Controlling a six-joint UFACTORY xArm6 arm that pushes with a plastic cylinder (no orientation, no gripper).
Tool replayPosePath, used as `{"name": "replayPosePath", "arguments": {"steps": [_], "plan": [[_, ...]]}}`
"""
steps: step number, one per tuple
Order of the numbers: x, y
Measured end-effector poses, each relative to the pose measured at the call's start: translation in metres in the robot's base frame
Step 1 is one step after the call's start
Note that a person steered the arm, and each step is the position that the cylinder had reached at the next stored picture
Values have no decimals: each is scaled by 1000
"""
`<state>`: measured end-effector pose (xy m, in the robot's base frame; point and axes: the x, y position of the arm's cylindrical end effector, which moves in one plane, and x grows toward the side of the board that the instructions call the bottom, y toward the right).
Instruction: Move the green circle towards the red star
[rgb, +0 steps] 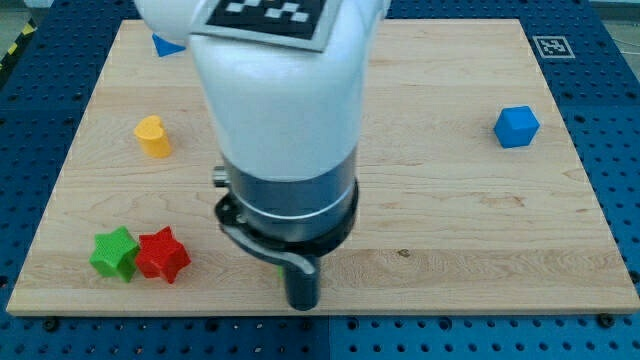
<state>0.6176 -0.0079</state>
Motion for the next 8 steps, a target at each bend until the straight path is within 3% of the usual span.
{"name": "replayPosePath", "arguments": {"steps": [1, 2, 3, 8], "plan": [[0, 48], [-7, 49], [-31, 30], [-20, -39]]}}
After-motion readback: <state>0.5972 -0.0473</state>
